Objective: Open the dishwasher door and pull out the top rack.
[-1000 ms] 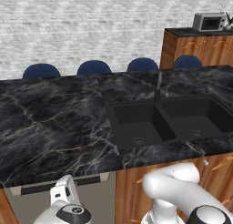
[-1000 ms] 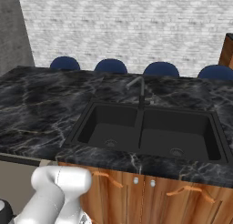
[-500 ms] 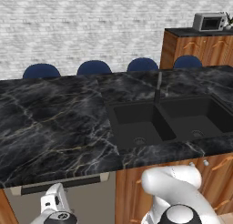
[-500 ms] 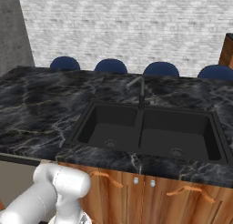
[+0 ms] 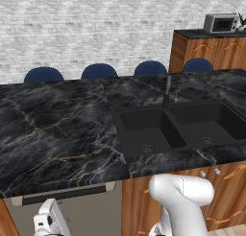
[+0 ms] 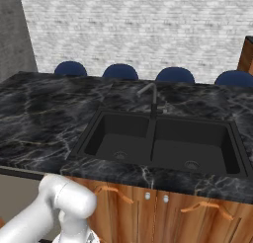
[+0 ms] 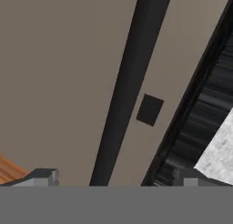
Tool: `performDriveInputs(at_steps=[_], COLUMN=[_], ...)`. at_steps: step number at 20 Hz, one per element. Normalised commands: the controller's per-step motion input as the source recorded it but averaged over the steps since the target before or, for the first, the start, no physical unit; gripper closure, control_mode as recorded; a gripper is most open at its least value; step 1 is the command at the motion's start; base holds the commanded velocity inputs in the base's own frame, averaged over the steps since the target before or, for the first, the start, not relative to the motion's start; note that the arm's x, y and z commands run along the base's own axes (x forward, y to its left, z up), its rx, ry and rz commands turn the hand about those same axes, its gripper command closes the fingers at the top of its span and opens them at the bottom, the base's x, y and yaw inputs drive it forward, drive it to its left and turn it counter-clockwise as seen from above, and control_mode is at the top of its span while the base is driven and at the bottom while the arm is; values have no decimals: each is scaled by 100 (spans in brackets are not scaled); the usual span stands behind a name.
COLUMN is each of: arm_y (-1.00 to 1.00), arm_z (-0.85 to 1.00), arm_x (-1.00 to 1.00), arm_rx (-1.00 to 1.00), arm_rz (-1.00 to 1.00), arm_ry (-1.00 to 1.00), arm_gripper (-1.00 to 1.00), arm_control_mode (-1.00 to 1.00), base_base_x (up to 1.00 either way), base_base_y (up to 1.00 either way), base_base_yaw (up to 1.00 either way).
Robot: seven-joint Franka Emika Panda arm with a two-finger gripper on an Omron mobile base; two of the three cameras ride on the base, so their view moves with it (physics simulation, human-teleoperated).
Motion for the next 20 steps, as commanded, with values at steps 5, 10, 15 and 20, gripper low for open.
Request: performDriveInputs(at_steps=[5,10,15,20], arm_y=[22,16,7,17], arm_z=[-24,-30,-22,-19], arm_x=[31,43,43,17], arm_rx=[-1,0,0,0], arm_rz=[0,0,0,0], arm_ry=[-16,-11,-11,-15], arm_gripper=[-100,-100,-100,-100], arm_control_mode=[-100,-100,-100,-100], base_base_x=[0,0,0,0], base_base_y=[0,0,0,0], base_base_yaw=[0,0,0,0])
